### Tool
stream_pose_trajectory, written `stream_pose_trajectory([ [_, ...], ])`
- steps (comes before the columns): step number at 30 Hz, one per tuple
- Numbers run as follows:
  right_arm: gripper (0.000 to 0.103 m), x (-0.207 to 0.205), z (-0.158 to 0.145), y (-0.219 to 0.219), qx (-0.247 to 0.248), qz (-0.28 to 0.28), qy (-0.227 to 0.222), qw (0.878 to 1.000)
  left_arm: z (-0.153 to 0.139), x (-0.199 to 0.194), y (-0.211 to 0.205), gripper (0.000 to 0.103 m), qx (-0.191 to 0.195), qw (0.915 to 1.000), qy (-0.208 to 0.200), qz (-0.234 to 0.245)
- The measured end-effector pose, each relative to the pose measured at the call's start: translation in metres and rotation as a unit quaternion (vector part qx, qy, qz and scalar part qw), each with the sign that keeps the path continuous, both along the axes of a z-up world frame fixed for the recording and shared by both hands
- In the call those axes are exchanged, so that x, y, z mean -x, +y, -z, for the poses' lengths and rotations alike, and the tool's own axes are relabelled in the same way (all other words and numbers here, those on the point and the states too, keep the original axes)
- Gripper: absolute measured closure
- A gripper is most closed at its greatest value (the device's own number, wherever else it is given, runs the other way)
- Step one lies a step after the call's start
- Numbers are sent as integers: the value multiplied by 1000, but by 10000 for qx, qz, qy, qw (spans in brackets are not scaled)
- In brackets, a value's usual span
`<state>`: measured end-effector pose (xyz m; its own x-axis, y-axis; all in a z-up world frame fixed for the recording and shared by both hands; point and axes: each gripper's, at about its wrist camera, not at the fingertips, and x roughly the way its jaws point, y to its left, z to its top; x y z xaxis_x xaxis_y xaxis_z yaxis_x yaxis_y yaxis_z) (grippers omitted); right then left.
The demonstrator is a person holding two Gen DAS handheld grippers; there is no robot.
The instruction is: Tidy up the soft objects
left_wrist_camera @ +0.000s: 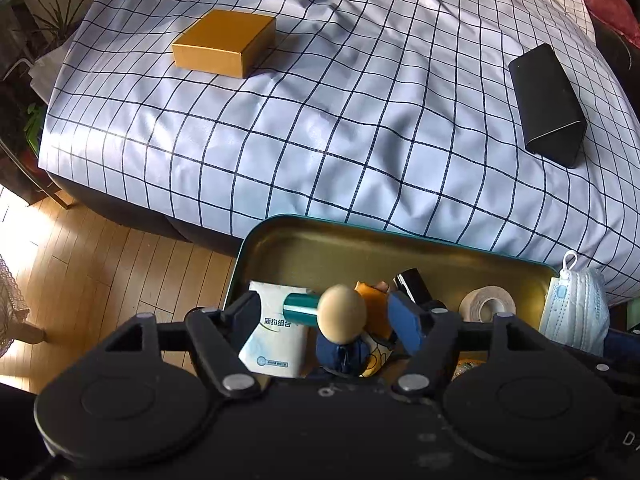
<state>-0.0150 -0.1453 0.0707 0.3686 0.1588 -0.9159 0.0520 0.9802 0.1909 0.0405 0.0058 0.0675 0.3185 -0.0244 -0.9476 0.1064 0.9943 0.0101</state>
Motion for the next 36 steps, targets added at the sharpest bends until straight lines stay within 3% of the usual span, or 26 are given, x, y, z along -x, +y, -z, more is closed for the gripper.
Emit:
stream_pose_trajectory([
  [4, 60, -1, 4, 4, 55, -53, 88, 9999, -1, -1, 2, 20, 10, 10000, -34, -7],
  [14, 57, -3, 5, 7, 446, -143, 203, 9987, 1, -1, 3, 19, -14, 10000, 19, -48],
  [20, 54, -4, 9, 8, 265, -194, 381, 9987, 2, 0, 2, 19, -11, 10000, 15, -19],
  [32, 54, -2, 6, 13, 272, -211, 407, 9986, -4, 5, -14, 18, 96, 9990, -173, 398],
  [36, 54, 2, 2, 21, 413, -437, 189, 9980, -15, 12, -27, 15, 311, 9951, -404, 846],
])
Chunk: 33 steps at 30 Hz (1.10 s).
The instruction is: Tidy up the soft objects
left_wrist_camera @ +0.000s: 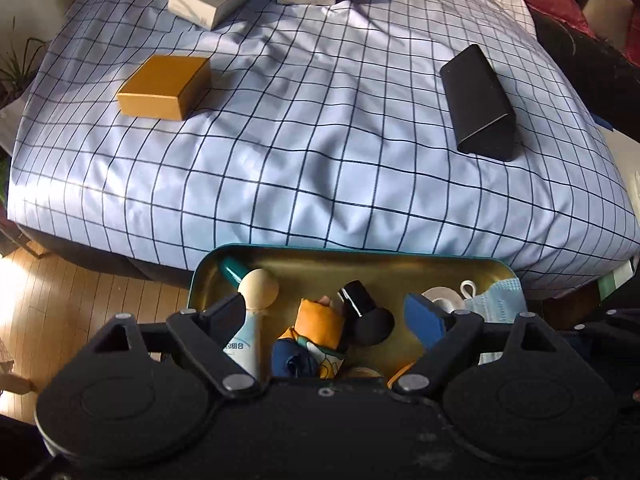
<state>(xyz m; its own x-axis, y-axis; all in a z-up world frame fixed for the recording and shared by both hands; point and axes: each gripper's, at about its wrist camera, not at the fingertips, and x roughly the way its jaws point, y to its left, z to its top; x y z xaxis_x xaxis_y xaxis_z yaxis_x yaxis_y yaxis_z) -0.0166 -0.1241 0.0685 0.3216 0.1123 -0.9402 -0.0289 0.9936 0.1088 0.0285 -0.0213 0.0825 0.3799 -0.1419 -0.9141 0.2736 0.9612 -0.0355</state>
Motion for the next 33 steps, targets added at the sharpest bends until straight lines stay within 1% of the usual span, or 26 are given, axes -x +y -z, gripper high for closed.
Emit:
stream_pose_trajectory([
  [2, 54, 2, -3, 3, -25, -82, -97, 9999, 4, 2, -10, 14, -117, 9997, 29, 189],
  [4, 55, 4, -6, 6, -19, -153, -200, 9997, 12, 4, -18, 14, -274, 9988, 182, 365],
  [7, 55, 10, -8, 12, 82, -331, -305, 9990, 26, 1, -25, 14, -625, 9966, 391, 377],
  [10, 55, 15, -9, 14, 203, -428, -383, 9981, 35, -4, -21, 15, -794, 9952, 521, 216],
  [16, 55, 14, -8, 7, 144, -317, -328, 9989, 36, -12, -8, 15, -679, 9955, 649, -95],
  [19, 55, 14, -7, 4, 120, -202, -304, 9993, 36, -13, -5, 15, -665, 9954, 668, -170],
  [27, 54, 12, -3, -10, -145, 215, -241, 9994, 33, -13, 8, 14, -588, 9953, 668, -385],
  [30, 54, 11, 0, -11, -174, 260, -197, 9993, 33, -14, 12, 14, -575, 9949, 681, -464],
  [33, 54, 11, 1, -9, -199, 255, -246, 9992, 31, -13, 13, 14, -550, 9951, 660, -498],
])
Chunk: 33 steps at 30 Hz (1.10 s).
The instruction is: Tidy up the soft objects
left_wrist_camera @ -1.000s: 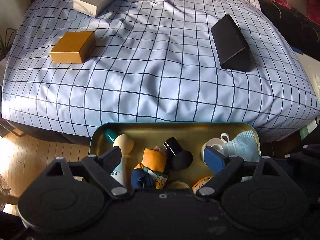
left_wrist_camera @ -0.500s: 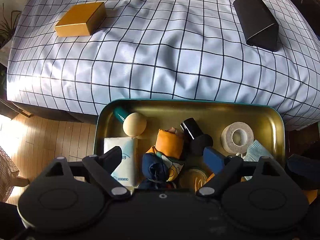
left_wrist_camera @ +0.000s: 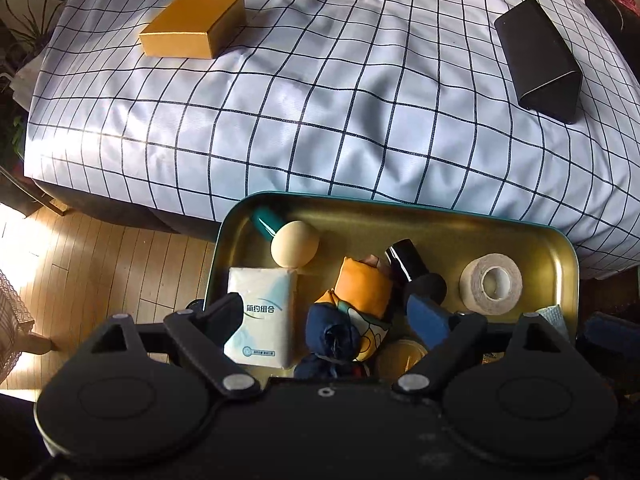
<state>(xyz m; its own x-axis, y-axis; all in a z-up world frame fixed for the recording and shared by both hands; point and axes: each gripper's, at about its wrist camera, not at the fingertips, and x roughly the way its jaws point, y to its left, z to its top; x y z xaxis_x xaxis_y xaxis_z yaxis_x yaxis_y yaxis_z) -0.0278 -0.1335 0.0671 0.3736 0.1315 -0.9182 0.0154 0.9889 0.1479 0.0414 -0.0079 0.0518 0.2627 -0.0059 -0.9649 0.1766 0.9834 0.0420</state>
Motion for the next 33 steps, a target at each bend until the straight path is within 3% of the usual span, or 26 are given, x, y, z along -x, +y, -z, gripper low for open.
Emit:
stream_pose_trajectory([
  [11, 54, 0, 0, 3, 72, 54, -162, 9998, -4, 2, -1, 14, -30, 9999, -114, -9],
  [33, 54, -8, 14, -4, 80, 680, 243, 9974, -14, 9, 17, 14, 92, 9985, -307, -455],
])
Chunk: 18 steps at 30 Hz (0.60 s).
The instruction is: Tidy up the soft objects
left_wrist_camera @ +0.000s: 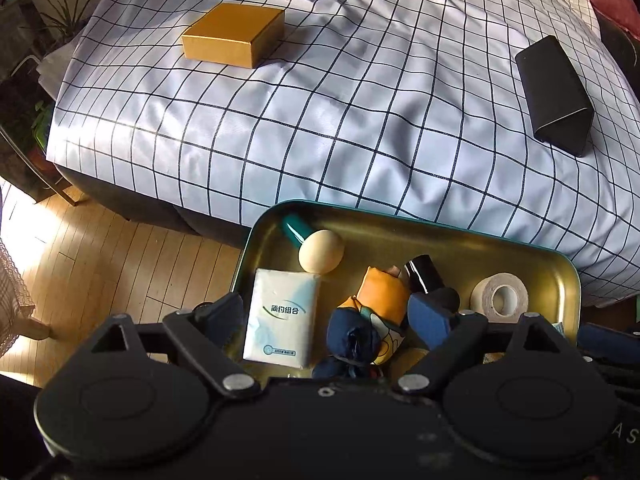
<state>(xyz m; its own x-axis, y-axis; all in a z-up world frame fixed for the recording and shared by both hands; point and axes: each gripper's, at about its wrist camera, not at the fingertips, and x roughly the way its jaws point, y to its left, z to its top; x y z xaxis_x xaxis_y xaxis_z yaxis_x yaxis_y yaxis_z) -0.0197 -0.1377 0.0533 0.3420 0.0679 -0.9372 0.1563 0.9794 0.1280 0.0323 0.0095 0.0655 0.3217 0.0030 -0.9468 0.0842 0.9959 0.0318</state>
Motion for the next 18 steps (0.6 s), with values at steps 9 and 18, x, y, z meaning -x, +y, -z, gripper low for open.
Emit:
stream_pose_trajectory([
  [9, 54, 0, 4, -2, -65, 118, 96, 9999, 2, -2, 4, 13, 79, 9997, 235, -7],
  [18, 54, -2, 9, -3, -108, 168, 207, 9996, 4, 0, 1, 13, 26, 9995, 288, 88],
])
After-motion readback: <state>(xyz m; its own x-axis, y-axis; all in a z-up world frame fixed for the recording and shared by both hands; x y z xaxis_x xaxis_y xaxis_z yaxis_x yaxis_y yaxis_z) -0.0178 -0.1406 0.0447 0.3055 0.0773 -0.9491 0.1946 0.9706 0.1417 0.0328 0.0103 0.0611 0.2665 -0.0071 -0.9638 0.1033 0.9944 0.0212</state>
